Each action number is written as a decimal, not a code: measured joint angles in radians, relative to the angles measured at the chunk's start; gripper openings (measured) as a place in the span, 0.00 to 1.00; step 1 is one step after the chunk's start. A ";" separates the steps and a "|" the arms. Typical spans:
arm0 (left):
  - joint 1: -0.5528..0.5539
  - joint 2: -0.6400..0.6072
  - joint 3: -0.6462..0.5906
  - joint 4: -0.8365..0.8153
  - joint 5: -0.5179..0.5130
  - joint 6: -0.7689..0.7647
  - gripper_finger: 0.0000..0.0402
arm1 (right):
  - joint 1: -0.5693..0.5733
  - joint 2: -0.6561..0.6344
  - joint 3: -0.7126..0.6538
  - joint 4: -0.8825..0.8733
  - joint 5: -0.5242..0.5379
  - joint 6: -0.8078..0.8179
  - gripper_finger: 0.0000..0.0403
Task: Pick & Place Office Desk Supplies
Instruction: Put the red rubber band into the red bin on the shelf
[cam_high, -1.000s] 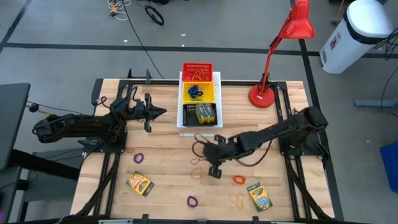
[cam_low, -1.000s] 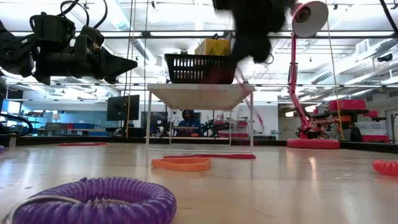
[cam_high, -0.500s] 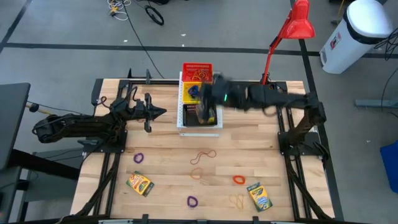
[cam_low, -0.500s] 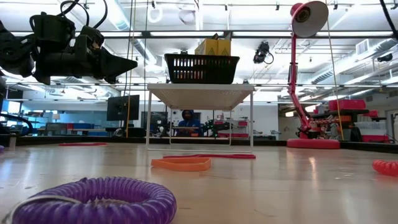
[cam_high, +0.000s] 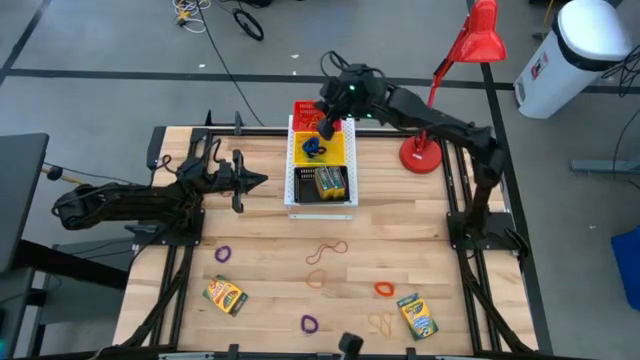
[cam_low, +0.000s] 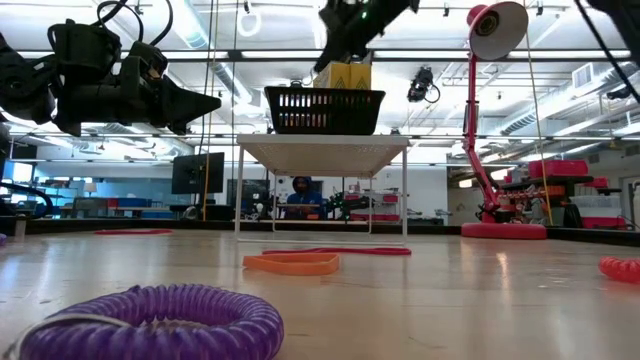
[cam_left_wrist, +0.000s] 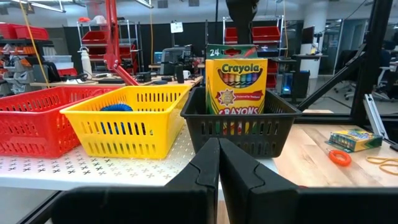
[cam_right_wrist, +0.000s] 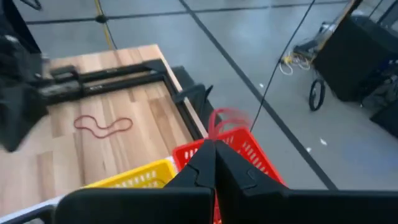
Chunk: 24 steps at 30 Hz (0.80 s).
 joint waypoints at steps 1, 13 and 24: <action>0.000 0.000 0.000 0.000 0.000 0.000 0.03 | -0.007 0.013 0.000 0.003 -0.001 0.000 0.00; 0.000 0.000 0.000 0.000 0.000 0.000 0.03 | -0.039 0.110 0.000 0.067 0.000 -0.033 0.00; 0.000 0.000 0.000 0.000 0.000 0.000 0.03 | -0.082 0.119 0.000 0.105 0.024 -0.060 0.00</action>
